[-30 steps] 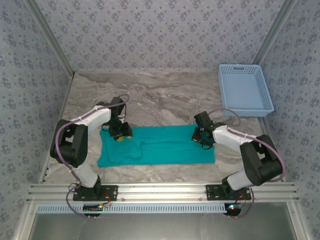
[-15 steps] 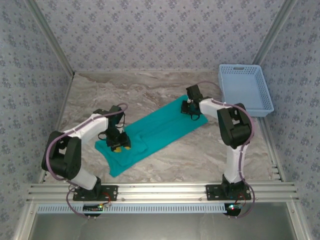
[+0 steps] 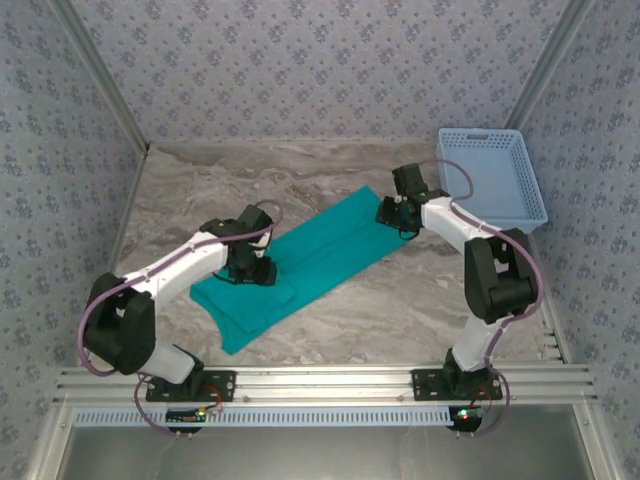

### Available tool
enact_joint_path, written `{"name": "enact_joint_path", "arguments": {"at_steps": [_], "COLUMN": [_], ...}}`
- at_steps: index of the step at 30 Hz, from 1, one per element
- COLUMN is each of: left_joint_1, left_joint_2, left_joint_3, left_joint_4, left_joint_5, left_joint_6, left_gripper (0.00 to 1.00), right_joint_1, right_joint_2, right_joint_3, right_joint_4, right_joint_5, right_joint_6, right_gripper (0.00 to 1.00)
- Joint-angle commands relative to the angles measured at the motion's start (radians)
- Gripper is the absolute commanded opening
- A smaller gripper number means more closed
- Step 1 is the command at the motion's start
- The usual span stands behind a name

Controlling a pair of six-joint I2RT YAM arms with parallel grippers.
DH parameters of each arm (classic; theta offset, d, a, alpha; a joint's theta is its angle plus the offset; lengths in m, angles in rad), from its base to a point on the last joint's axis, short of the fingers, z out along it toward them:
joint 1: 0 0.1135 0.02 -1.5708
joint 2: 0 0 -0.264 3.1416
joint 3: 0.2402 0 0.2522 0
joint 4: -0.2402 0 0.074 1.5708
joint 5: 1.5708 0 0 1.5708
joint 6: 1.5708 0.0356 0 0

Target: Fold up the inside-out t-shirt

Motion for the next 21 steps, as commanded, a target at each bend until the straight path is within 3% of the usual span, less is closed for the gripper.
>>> {"name": "enact_joint_path", "arguments": {"at_steps": [1, 4, 6, 12, 21], "left_joint_1": [0.013, 0.012, 0.012, -0.050, -0.254], "left_joint_2": [0.040, 0.063, 0.070, 0.079, 0.264], "left_joint_3": [-0.050, -0.085, -0.103, -0.138, -0.047], "left_joint_4": [0.020, 0.015, 0.009, 0.053, 0.244], "left_joint_5": [-0.047, 0.001, 0.065, 0.276, 0.444], "left_joint_6": [-0.013, -0.029, -0.037, -0.112, -0.317], "left_gripper": [0.44, 0.44, 0.44, 0.44, 0.44], "right_joint_1": [-0.014, -0.018, -0.011, -0.005, 0.016], "right_joint_2": [0.047, 0.125, 0.168, 0.283, 0.497], "right_joint_3": [-0.076, -0.025, 0.037, 0.170, 0.417], "right_joint_4": [0.059, 0.096, 0.093, 0.094, 0.119], "right_joint_5": [-0.022, -0.048, -0.032, -0.017, -0.083], "right_joint_6": [0.023, -0.012, -0.033, -0.083, -0.116], "right_gripper": [0.34, 0.19, 0.14, 0.14, 0.15]}}
